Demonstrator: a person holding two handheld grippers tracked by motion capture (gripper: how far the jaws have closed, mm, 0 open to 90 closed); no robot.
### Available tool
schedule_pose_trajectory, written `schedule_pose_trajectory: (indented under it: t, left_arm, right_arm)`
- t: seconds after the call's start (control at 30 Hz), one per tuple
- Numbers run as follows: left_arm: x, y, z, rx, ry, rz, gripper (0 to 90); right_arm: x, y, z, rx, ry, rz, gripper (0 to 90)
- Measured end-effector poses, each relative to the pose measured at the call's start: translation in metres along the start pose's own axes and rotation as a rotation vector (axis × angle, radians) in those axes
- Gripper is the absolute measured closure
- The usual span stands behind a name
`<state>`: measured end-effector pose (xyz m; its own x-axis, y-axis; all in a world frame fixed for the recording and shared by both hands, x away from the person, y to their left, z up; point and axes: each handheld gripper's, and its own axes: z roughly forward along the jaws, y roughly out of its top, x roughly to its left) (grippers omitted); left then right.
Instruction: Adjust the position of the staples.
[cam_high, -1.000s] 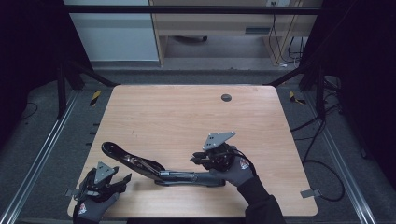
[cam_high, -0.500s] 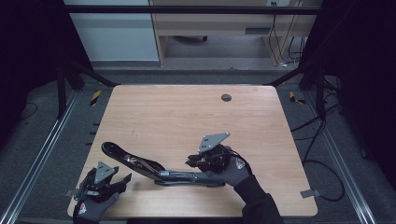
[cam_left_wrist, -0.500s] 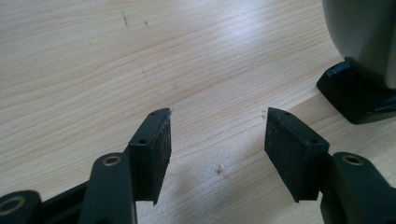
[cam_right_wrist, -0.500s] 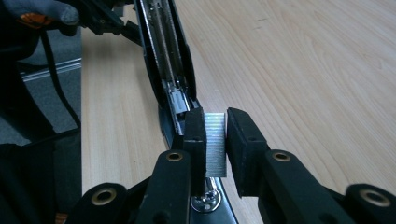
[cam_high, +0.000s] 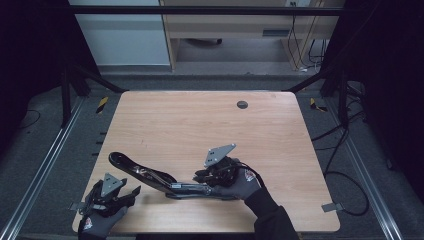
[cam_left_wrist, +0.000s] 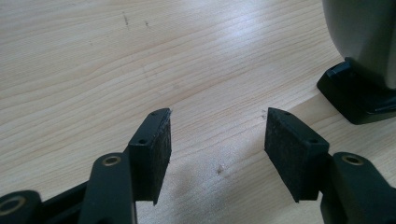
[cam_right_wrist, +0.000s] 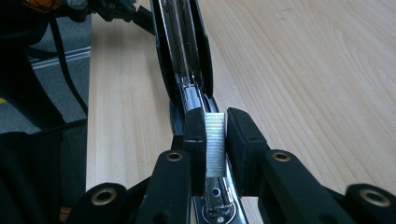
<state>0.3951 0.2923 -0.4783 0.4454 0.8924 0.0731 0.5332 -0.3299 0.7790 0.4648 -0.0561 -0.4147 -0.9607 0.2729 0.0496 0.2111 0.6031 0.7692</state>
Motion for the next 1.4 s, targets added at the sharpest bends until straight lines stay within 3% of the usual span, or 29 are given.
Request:
schedule_pose_trajectory:
  t: [0.4,1.4]
  left_arm:
    - [0.000,0.000,0.000,-0.001,0.000,0.000,40.9]
    - [0.000,0.000,0.000,-0.001,0.000,-0.002,40.8]
  right_arm:
    - [-0.004,-0.006,0.014,0.029,0.032,0.007,78.4]
    - [-0.008,-0.012,0.029,0.097,0.043,-0.007,78.4]
